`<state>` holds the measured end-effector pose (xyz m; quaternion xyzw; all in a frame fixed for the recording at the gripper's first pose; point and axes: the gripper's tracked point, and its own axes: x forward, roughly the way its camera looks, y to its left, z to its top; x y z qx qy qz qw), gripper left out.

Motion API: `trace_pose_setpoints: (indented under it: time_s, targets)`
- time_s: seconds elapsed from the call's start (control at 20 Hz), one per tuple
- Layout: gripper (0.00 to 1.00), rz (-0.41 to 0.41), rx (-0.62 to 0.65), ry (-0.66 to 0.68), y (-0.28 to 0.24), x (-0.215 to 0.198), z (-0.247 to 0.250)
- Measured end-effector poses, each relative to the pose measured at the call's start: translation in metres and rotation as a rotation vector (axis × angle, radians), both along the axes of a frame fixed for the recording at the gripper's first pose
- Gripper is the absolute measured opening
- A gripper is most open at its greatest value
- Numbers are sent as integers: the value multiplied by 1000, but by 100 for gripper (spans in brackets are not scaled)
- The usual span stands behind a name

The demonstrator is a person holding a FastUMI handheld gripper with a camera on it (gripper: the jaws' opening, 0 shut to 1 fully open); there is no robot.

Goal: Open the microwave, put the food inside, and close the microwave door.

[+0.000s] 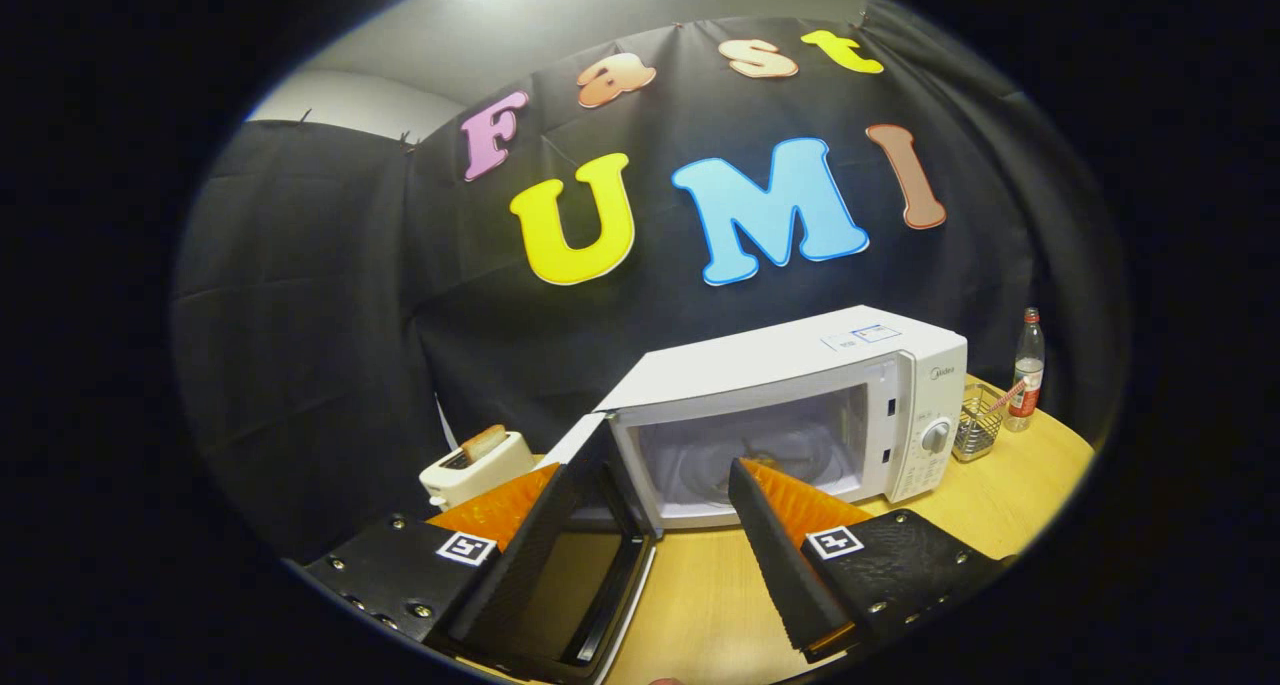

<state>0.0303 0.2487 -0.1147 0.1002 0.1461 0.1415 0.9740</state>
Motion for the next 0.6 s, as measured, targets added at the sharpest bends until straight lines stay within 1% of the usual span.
trace_pose_setpoints:
  time_s: [0.3,0.6]
  targets:
    - [97,140,8,-26,66,-50,20]
    - [97,334,7,-31,143,-103,23]
